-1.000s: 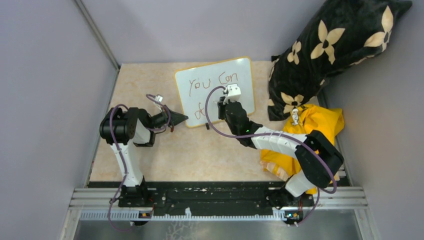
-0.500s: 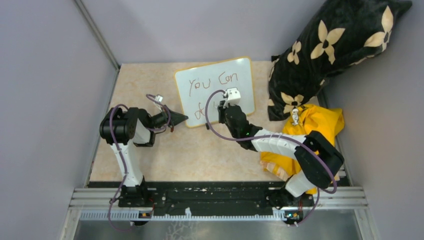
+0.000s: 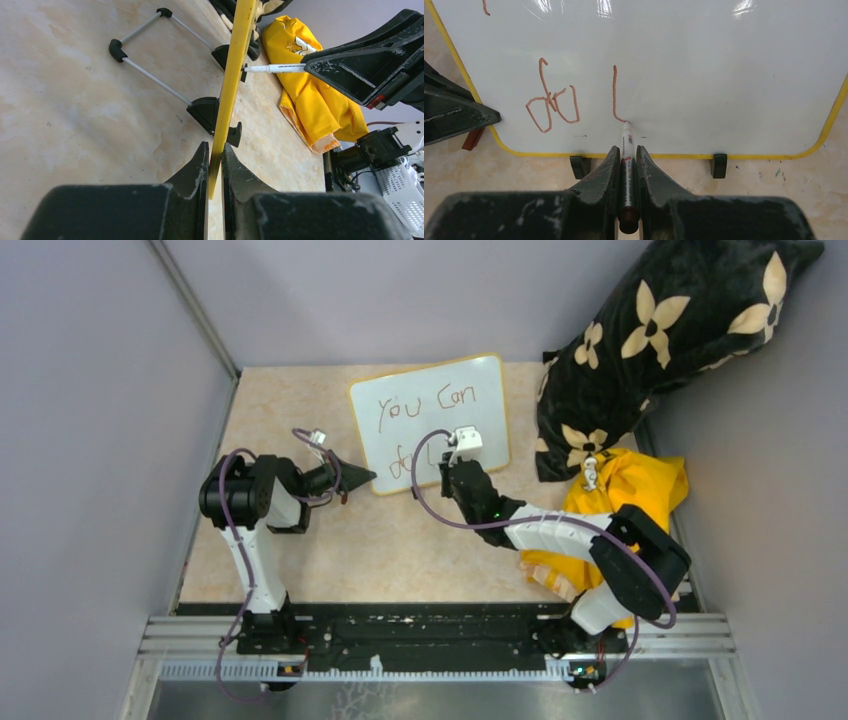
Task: Write a sentence on the whiteboard
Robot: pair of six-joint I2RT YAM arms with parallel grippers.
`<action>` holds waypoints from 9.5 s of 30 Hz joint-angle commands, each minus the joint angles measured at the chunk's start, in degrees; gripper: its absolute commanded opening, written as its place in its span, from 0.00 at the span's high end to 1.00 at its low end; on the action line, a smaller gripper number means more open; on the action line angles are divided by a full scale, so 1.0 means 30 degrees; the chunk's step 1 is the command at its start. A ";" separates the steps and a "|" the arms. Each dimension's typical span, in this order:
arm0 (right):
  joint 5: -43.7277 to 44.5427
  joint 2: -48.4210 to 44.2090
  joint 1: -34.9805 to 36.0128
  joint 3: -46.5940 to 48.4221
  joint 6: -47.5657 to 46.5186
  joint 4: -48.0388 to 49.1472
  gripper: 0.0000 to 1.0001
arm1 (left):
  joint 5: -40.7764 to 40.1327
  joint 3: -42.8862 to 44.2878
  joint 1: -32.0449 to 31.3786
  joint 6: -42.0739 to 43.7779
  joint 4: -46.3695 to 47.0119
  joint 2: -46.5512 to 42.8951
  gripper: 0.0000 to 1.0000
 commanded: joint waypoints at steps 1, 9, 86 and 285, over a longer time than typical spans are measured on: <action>0.1164 -0.0986 0.0098 -0.0046 0.0100 0.0159 1.00 | 0.0281 0.0139 -0.0153 -0.0217 0.0375 0.0258 1.00; 0.0872 -0.1620 -0.0378 -0.0281 0.0183 0.0211 1.00 | 0.0262 0.0143 -0.0154 -0.0188 0.0356 0.0249 1.00; -0.0445 -0.1987 -0.1210 0.0394 0.0022 0.2857 1.00 | 0.0285 0.0194 -0.0183 -0.0159 0.0217 0.0264 1.00; -0.0674 -0.2387 -0.3352 0.0538 0.1246 0.0240 1.00 | 0.0321 0.0267 -0.0271 0.0017 -0.0272 0.0188 1.00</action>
